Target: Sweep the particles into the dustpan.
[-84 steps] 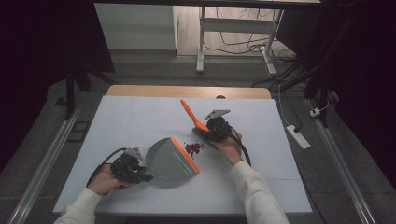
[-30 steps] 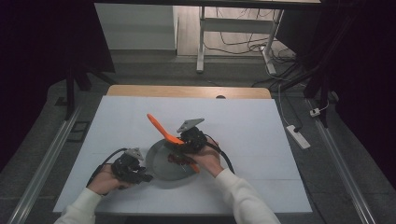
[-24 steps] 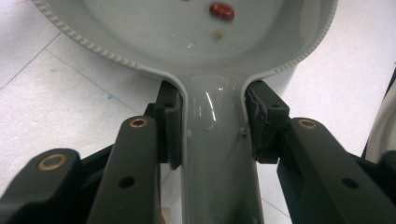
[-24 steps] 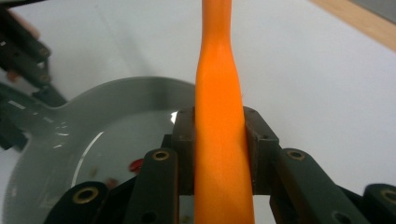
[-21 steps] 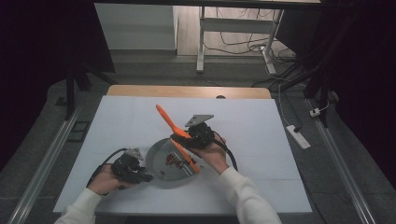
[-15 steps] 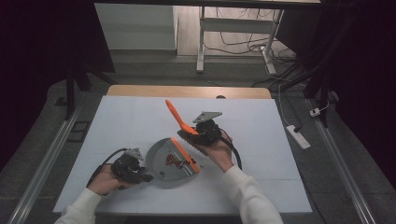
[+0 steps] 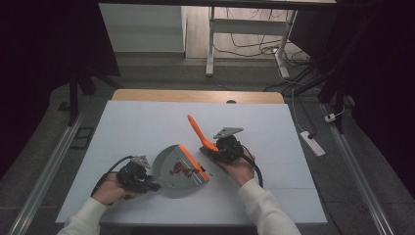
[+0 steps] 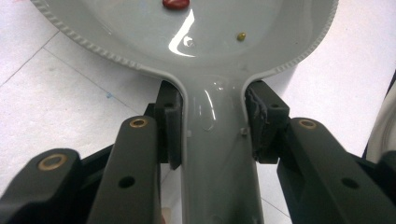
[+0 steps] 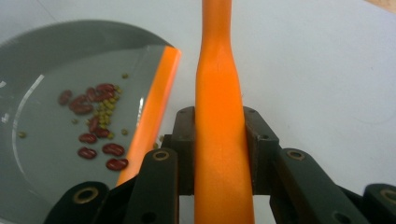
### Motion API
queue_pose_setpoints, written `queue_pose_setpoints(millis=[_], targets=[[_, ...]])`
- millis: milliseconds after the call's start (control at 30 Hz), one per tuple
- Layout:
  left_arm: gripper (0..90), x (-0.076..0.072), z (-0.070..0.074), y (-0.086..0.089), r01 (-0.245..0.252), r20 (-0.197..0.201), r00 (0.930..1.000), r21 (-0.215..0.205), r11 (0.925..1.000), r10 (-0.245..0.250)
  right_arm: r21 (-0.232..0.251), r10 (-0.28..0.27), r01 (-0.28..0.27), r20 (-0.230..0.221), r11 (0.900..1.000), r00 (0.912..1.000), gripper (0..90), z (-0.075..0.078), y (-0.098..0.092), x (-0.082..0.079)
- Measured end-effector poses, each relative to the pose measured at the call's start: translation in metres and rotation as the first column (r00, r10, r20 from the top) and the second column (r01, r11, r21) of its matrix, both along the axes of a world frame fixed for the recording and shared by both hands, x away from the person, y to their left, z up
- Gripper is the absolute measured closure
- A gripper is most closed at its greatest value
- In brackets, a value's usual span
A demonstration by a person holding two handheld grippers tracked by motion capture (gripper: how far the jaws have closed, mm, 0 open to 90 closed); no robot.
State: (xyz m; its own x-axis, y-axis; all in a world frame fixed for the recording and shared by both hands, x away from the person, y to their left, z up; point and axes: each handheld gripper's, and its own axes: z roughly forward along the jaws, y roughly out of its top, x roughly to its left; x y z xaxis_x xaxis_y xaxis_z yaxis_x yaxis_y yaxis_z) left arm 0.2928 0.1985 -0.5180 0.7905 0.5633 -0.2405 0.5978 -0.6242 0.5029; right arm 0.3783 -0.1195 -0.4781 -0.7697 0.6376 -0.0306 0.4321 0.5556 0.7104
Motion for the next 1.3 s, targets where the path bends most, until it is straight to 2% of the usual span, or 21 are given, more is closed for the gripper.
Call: queue_pose_setpoints(millis=[233,567,733,833,900,967,1000,1033,1067,1100,1200,1233,1300], targets=[[62.2,-0.002,0.002,0.001,0.0,-0.008,1.0,0.0,1.0,0.0,-0.025,0.01,-0.01,-0.005,1.0,0.9999,69.9,-0.005,0.004,-0.001],[62.1,-0.007,0.004,-0.003,0.014,-0.012,0.9998,0.015,0.9998,-0.014,-0.012,0.026,-0.026,-0.015,1.0,0.9996,70.0,-0.007,0.011,-0.006],[62.1,-0.007,0.003,-0.006,0.017,-0.013,0.9998,0.024,0.9996,-0.017,-0.007,0.043,-0.043,-0.019,0.999,0.9989,69.9,-0.009,0.023,-0.013],[62.1,-0.007,0.003,-0.007,0.019,-0.014,0.9997,0.027,0.9994,-0.019,0.009,0.06,-0.06,-0.035,0.998,0.9976,70.0,-0.009,0.028,-0.017],[62.1,-0.007,0.003,-0.006,0.017,-0.012,0.9998,0.025,0.9995,-0.017,0.045,0.088,-0.086,-0.033,0.995,0.9956,70.0,-0.007,0.037,-0.023],[62.1,-0.007,0.003,-0.006,0.02,-0.012,0.9997,0.026,0.9995,-0.02,0.098,0.116,-0.109,-0.067,0.989,0.991,70.0,-0.006,0.041,-0.025],[62.1,-0.007,0.003,-0.006,0.02,-0.012,0.9997,0.026,0.9995,-0.02,0.098,0.116,-0.109,-0.067,0.989,0.991,70.0,-0.006,0.041,-0.025],[62.1,-0.007,0.002,-0.007,0.017,-0.012,0.9998,0.023,0.9996,-0.017,0.104,0.147,-0.14,-0.06,0.985,0.9874,70.0,-0.004,0.048,-0.03],[62.1,-0.007,0.002,-0.007,0.017,-0.012,0.9998,0.023,0.9996,-0.017,0.104,0.147,-0.14,-0.06,0.985,0.9874,70.0,-0.004,0.048,-0.03],[62.1,-0.007,0.002,-0.006,0.016,-0.011,0.9998,0.023,0.9996,-0.016,0.101,0.166,-0.162,-0.036,0.982,0.9854,70.0,-0.001,0.05,-0.034],[62.1,-0.007,0.002,-0.005,0.018,-0.011,0.9998,0.022,0.9996,-0.018,0.109,0.157,-0.154,-0.015,0.982,0.9875,70.0,0.004,0.049,-0.034],[62.1,-0.007,0.002,-0.005,0.019,-0.01,0.9998,0.019,0.9997,-0.018,0.109,0.128,-0.129,0.012,0.986,0.9917,70.0,0.009,0.041,-0.031],[62.1,-0.007,0.002,-0.005,0.015,-0.009,0.9998,0.016,0.9998,-0.015,0.117,0.098,-0.099,0.02,0.988,0.995,70.0,0.012,0.03,-0.025]])
